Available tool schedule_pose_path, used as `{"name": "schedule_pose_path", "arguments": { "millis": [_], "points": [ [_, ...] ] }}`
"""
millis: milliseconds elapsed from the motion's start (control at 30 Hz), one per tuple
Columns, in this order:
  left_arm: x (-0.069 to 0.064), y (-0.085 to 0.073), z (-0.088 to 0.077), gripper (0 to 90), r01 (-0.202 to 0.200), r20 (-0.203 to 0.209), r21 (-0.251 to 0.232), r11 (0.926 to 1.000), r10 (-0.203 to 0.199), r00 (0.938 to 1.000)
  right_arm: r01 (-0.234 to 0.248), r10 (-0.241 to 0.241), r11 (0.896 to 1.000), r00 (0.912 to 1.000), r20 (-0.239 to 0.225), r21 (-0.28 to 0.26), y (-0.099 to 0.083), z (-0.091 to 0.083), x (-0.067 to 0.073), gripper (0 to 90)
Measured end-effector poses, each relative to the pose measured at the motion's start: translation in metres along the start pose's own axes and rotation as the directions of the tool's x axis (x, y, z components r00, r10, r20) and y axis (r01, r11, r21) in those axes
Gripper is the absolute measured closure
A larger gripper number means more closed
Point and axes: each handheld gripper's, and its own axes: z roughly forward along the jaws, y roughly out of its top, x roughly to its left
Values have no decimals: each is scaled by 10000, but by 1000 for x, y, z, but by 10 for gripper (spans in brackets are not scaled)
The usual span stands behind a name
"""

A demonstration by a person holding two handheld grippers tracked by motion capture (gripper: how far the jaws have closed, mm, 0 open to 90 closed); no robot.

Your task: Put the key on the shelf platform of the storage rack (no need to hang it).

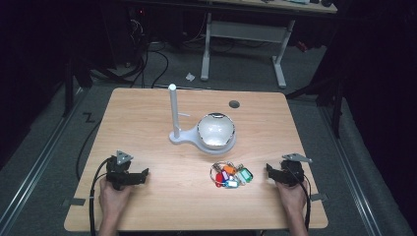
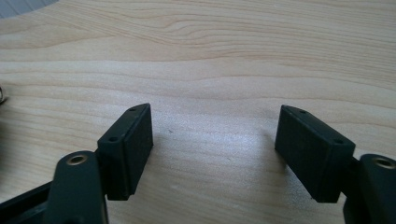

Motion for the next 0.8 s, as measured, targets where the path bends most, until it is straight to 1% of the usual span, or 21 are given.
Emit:
{"name": "schedule_pose_path", "arguments": {
  "millis": [167, 233, 300, 467, 600, 800],
  "points": [
    [0, 0, 0, 69, 35, -12, -5, 10000, -35, 10000, 10, -10, 10000, 10000, -34, -63, -1, -1, 1, 324],
    [0, 0, 0, 70, 24, -4, -12, 10000, -24, 10000, 104, -105, 9999, 9999, -36, -126, -1, -1, 2, 351],
    [0, 0, 0, 71, 37, -13, -16, 10000, -37, 10000, 96, -96, 9999, 9999, -53, -108, -1, -2, 3, 372],
    [0, 0, 0, 72, 43, -9, -14, 10000, -43, 10000, 227, -227, 9997, 9997, -30, -109, -1, -4, 5, 390],
    [0, 0, 0, 73, 0, 14, 4, 10000, 0, 10000, 354, -357, 9991, 9993, -132, -253, -1, -9, 6, 398],
    [0, 0, 0, 75, -25, 23, -5, 10000, 25, 10000, 456, -471, 9982, 9981, -397, -386, 2, -16, 14, 408]
  ]
}}
